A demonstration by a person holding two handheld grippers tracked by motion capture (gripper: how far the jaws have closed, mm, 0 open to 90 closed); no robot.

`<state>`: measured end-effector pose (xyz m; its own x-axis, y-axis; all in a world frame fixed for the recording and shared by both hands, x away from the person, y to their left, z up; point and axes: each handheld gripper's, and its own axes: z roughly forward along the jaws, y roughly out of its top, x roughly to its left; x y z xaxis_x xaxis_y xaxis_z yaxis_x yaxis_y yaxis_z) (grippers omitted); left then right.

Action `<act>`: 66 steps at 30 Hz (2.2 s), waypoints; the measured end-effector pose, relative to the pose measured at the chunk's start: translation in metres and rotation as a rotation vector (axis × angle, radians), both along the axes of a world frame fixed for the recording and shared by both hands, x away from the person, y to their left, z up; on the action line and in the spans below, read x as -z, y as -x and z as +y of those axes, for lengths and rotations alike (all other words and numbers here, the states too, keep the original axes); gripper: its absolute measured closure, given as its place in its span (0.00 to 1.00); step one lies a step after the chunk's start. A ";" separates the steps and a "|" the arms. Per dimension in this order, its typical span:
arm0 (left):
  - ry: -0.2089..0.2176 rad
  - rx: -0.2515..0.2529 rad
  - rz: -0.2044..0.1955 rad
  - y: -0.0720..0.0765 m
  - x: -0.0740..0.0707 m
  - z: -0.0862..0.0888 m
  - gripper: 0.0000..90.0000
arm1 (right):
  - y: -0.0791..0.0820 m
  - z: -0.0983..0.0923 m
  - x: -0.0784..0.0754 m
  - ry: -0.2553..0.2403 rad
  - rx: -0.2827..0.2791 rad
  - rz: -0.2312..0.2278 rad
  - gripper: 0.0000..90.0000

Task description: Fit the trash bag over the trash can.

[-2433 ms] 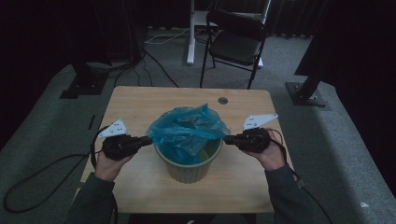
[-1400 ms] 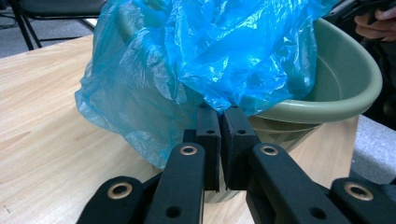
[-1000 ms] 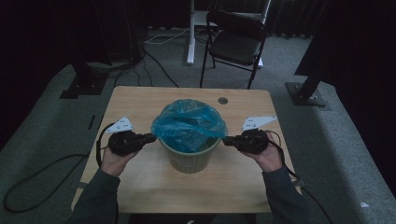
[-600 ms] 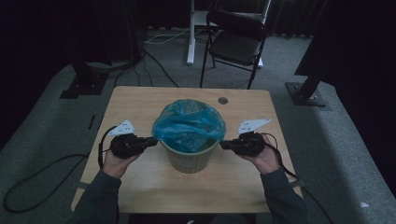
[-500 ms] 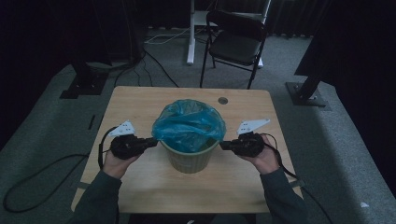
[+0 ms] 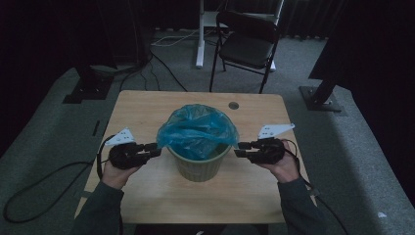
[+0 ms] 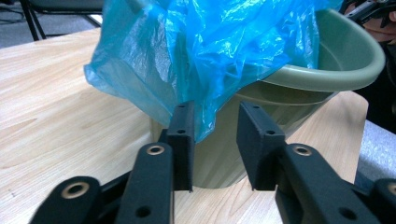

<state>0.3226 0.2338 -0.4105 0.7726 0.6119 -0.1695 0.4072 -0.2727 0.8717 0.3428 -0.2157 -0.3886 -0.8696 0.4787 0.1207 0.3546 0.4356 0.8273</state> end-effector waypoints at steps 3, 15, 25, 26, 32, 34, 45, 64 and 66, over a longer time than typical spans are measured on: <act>0.009 -0.012 -0.011 0.002 -0.003 0.006 0.71 | 0.001 -0.004 -0.004 -0.015 0.005 -0.008 0.64; 0.042 -0.023 -0.056 0.003 -0.017 0.012 0.63 | 0.001 -0.008 -0.015 -0.075 0.029 -0.042 0.56; 0.063 -0.015 -0.060 -0.008 -0.027 0.009 0.61 | -0.003 -0.006 -0.022 -0.105 0.045 -0.053 0.56; 0.063 -0.017 -0.060 -0.010 -0.029 0.008 0.60 | -0.005 -0.006 -0.023 -0.108 0.044 -0.051 0.56; 0.090 -0.005 -0.044 -0.021 -0.036 0.005 0.60 | -0.015 0.002 -0.028 -0.117 0.030 -0.037 0.53; 0.093 0.005 -0.041 -0.023 -0.037 0.003 0.58 | -0.018 0.006 -0.030 -0.114 0.021 -0.033 0.51; 0.045 0.024 -0.057 -0.024 -0.041 -0.015 0.79 | -0.022 0.019 -0.030 -0.085 -0.033 -0.025 0.82; 0.018 0.045 -0.068 0.005 -0.026 -0.017 0.96 | 0.000 0.018 -0.017 -0.009 -0.081 -0.015 0.98; 0.012 0.046 -0.059 0.006 -0.022 -0.018 0.96 | 0.001 0.017 -0.015 -0.006 -0.089 -0.014 0.98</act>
<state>0.3168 0.2163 -0.3880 0.8086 0.5738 -0.1304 0.3426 -0.2789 0.8971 0.3415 -0.1982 -0.3739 -0.9102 0.3991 0.1105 0.3031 0.4601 0.8346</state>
